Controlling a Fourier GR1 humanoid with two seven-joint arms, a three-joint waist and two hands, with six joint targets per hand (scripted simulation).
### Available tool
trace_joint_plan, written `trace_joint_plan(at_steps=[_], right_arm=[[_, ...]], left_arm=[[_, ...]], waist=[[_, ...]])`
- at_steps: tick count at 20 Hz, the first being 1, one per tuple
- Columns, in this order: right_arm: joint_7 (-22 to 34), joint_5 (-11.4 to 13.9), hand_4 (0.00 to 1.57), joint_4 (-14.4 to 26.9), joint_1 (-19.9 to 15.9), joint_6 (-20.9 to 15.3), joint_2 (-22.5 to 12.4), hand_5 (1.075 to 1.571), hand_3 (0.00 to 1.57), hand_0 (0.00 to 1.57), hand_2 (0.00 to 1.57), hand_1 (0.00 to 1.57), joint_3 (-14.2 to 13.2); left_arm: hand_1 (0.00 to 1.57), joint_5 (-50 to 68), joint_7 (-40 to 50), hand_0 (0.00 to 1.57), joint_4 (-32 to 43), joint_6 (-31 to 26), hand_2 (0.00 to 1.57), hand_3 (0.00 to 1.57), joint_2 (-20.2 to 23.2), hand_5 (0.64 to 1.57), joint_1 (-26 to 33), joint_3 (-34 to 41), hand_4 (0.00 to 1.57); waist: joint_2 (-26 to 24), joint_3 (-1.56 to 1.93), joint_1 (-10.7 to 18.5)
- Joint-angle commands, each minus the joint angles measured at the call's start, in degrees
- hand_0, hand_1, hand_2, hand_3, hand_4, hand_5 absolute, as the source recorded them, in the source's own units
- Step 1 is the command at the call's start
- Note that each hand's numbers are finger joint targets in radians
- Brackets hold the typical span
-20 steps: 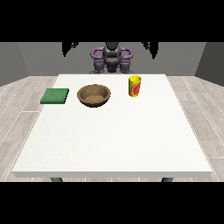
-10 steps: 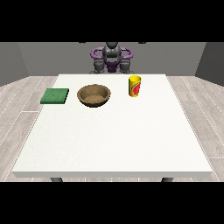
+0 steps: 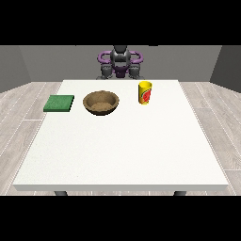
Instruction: Pick the cup and pour the ball into the bowl, then pick the bowl and place it on the pad
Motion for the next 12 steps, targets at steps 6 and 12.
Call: trace_joint_plan(at_steps=[6,12], right_arm=[[-16.2,-3.3,0.35,10.0,-5.8,8.3,-3.3,1.571,0.00,0.00,0.00,0.00,-6.5],[-20.3,-6.0,0.30,16.8,-8.8,12.5,-6.4,1.571,0.00,0.00,0.00,0.00,-11.3]], left_arm=[[0.00,-4.9,-20.9,0.00,14.0,3.5,0.00,0.00,-0.3,1.504,-8.4,0.9,0.00],[0.00,-7.0,-31.1,0.00,24.4,6.3,0.00,0.00,-0.3,1.500,-11.2,-0.1,0.00]], waist=[[15.8,0.02,-2.8],[18.2,0.00,-3.1]])
